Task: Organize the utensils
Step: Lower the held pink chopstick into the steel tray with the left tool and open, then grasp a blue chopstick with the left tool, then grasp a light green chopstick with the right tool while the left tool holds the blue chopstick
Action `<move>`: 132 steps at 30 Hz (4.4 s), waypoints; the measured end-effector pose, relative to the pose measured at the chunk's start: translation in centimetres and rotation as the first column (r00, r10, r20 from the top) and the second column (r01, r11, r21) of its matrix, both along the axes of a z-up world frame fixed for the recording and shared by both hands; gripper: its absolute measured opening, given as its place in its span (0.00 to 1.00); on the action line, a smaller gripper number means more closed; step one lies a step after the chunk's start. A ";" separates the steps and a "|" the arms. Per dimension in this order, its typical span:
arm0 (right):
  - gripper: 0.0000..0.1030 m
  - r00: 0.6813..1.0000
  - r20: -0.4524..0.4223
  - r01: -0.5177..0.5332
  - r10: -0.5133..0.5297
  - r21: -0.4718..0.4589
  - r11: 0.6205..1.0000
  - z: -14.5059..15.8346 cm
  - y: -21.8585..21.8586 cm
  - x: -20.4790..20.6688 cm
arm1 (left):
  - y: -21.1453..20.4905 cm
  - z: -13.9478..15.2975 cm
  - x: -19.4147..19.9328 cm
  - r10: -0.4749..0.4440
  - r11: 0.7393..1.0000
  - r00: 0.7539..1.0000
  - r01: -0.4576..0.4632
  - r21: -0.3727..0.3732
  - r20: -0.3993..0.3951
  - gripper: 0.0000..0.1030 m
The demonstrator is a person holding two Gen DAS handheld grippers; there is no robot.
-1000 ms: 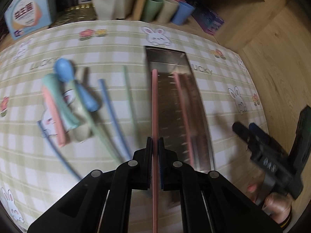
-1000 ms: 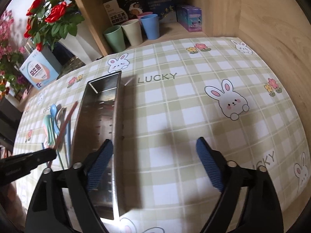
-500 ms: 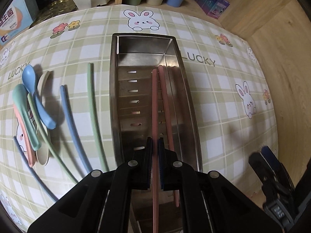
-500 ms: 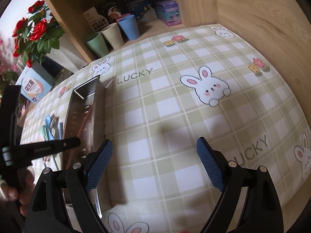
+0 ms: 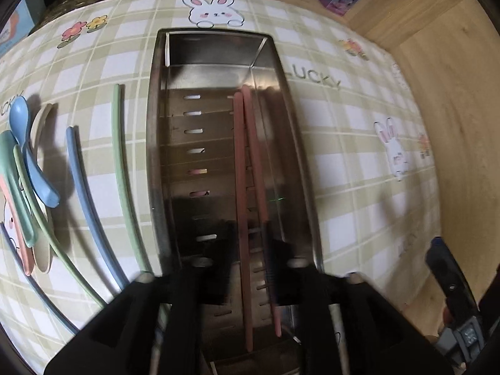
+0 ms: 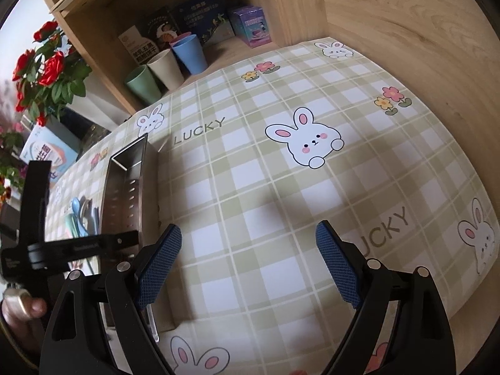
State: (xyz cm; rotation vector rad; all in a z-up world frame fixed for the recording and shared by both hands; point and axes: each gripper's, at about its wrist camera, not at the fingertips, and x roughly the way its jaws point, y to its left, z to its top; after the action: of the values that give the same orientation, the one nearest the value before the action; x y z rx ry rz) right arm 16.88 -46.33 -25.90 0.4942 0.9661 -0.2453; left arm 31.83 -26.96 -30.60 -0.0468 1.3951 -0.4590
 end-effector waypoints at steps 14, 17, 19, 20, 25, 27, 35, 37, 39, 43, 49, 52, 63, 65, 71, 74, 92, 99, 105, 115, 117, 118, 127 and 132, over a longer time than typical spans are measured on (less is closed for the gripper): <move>0.84 0.999 0.038 -0.025 0.023 0.040 0.999 0.9 3.5 0.3 | 12.5 8.9 -3.2 0.047 0.995 0.942 -0.014 -0.099 0.332 0.52; 0.84 0.998 0.033 -0.052 0.052 0.028 0.998 0.8 5.1 0.8 | 17.4 8.1 -2.9 0.138 0.990 0.943 -0.118 -0.082 0.304 0.50; 0.84 0.998 0.022 -0.061 0.061 0.011 0.998 0.7 6.0 1.0 | 20.4 6.8 -2.8 0.212 0.977 0.939 -0.204 -0.058 0.269 0.46; 0.84 0.998 0.018 -0.065 0.065 0.000 0.998 0.7 6.5 1.1 | 21.4 6.2 -3.1 0.242 0.970 0.935 -0.238 -0.044 0.259 0.45; 0.84 0.995 0.007 -0.099 0.100 -0.039 0.994 0.3 8.7 1.5 | 22.4 3.2 -5.7 0.258 0.965 0.947 -0.264 0.003 0.194 0.46; 0.84 0.994 0.000 -0.113 0.113 -0.034 0.993 0.1 9.3 1.6 | 21.3 2.1 -6.8 0.237 0.970 0.956 -0.244 0.020 0.171 0.46; 0.84 0.994 0.005 -0.109 0.109 -0.050 0.993 0.4 9.3 1.1 | 18.4 0.8 -7.5 0.219 0.968 0.959 -0.237 0.084 0.181 0.21; 0.84 0.994 0.006 -0.105 0.106 -0.049 0.993 0.4 9.1 1.1 | 18.0 0.7 -7.3 0.202 0.971 0.963 -0.221 0.096 0.180 0.21; 0.84 0.995 0.008 -0.103 0.104 -0.048 0.993 0.3 9.1 1.1 | 17.8 0.4 -7.3 0.203 0.970 0.965 -0.221 0.097 0.165 0.21; 0.84 0.994 0.004 -0.113 0.113 -0.044 0.993 0.2 9.3 1.2 | 17.1 -0.1 -7.1 0.205 0.967 0.964 -0.227 0.119 0.172 0.21; 0.84 0.992 0.006 -0.128 0.129 -0.023 0.991 0.3 9.8 1.2 | 17.8 0.2 -7.4 0.219 0.961 0.955 -0.247 0.126 0.200 0.02; 0.84 0.991 0.009 -0.135 0.135 -0.014 0.991 0.4 10.1 1.2 | 18.7 0.5 -7.4 0.203 0.962 0.956 -0.235 0.140 0.210 0.00; 0.84 0.987 0.027 -0.161 0.161 0.008 0.987 0.5 11.3 1.0 | 19.8 0.7 -8.0 0.200 0.973 0.963 -0.217 0.080 0.178 0.01; 0.84 0.987 0.029 -0.161 0.161 0.010 0.987 0.5 11.4 0.9 | 18.9 0.5 -8.2 0.174 0.976 0.968 -0.194 0.098 0.180 0.01; 0.84 0.988 0.030 -0.153 0.153 0.020 0.988 0.2 11.2 0.5 | 17.7 0.6 -8.3 0.142 0.973 0.960 -0.180 0.144 0.242 0.10; 0.84 0.987 0.029 -0.156 0.156 0.022 0.987 0.1 11.3 0.5 | 17.2 0.6 -8.6 0.120 0.975 0.959 -0.163 0.153 0.257 0.19; 0.84 0.981 0.045 -0.192 0.190 0.022 0.981 -0.1 12.5 0.2 | 17.2 -0.2 -9.5 0.087 0.968 0.949 -0.152 0.199 0.302 0.09; 0.84 0.975 0.067 -0.212 0.212 0.006 0.977 0.5 12.9 0.1 | 19.9 0.1 -9.1 0.183 0.958 0.939 -0.236 0.160 0.290 0.05; 0.79 0.963 0.070 -0.259 0.261 -0.032 0.965 1.0 14.4 0.5 | 22.0 1.1 -9.3 0.236 0.952 0.919 -0.284 0.117 0.316 0.05; 0.42 0.912 0.047 -0.400 0.407 -0.112 0.910 1.9 18.8 2.0 | 26.2 0.3 -9.1 0.328 0.925 0.896 -0.369 0.093 0.298 0.05; 0.35 0.889 0.035 -0.449 0.457 -0.132 0.884 2.0 20.4 2.7 | 27.1 0.1 -9.0 0.342 0.919 0.892 -0.383 0.092 0.295 0.05; 0.32 0.874 0.025 -0.477 0.485 -0.148 0.866 2.0 21.3 3.1 | 27.6 0.0 -9.1 0.348 0.917 0.890 -0.389 0.091 0.295 0.05; 0.25 0.798 -0.106 -0.602 0.593 -0.197 0.774 -0.6 27.6 7.1 | 29.5 -0.2 -9.0 0.361 0.914 0.880 -0.400 0.072 0.308 0.05; 0.21 0.807 -0.159 -0.590 0.569 -0.200 0.782 -2.4 28.5 8.5 | 29.3 -0.3 -9.1 0.330 0.923 0.884 -0.375 0.082 0.331 0.06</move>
State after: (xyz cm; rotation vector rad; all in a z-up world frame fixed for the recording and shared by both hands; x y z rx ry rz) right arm 25.43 -17.87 -28.27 -0.0583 1.1151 0.1799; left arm 22.76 2.33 -30.92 -0.1054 1.0718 -0.0525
